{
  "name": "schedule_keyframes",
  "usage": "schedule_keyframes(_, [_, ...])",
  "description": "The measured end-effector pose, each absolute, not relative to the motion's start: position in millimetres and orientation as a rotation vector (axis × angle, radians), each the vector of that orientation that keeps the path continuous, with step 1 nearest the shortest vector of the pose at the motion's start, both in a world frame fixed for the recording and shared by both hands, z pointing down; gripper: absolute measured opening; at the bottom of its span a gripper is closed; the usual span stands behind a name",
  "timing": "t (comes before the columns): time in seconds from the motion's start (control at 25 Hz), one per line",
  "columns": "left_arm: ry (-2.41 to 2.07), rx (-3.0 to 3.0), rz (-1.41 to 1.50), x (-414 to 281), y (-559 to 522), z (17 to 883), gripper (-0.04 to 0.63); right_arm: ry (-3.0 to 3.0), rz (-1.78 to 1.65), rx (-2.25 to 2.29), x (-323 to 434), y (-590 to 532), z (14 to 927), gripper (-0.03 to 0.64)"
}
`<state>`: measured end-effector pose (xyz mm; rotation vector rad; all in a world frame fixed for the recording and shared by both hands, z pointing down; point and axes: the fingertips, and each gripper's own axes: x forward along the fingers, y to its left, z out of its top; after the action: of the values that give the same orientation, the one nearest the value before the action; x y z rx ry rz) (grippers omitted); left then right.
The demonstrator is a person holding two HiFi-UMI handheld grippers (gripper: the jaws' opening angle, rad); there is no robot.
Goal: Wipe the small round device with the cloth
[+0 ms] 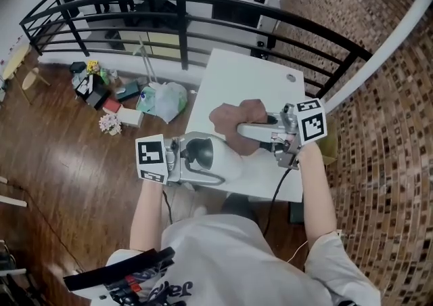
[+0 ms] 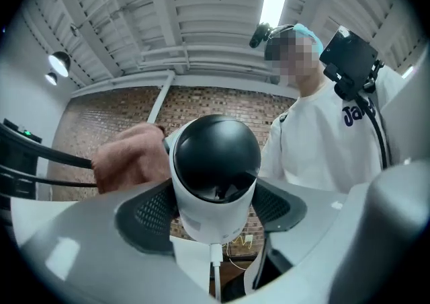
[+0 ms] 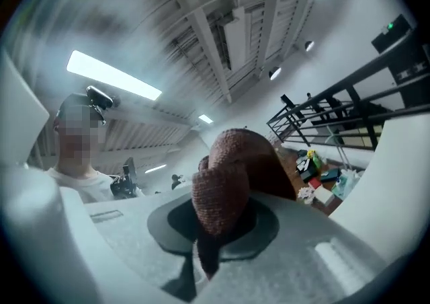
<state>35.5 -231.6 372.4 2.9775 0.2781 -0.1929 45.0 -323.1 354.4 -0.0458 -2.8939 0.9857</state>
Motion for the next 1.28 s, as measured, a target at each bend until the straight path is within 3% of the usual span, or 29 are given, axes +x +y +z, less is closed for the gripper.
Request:
schedule_keyframes(0.32, [0.186, 2.949, -0.209, 34, -257, 378, 0.377, -2.905, 1.298, -0.311, 26, -318, 362, 0.023])
schedule_keyframes(0.72, [-0.117, 2.877, -0.219, 32, -312, 392, 0.377, -2.78, 0.861, -0.354, 4, -257, 363, 0.023])
schedule_keyframes(1.04, [0.203, 2.908, -0.305, 35, -276, 375, 0.377, -3.011, 1.041, 0.021, 71, -356, 346, 0.023])
schedule_keyframes(1.28, [0.296, 2.915, -0.33, 47, -270, 363, 0.377, -2.921, 1.148, -0.216, 41, -337, 363, 0.023])
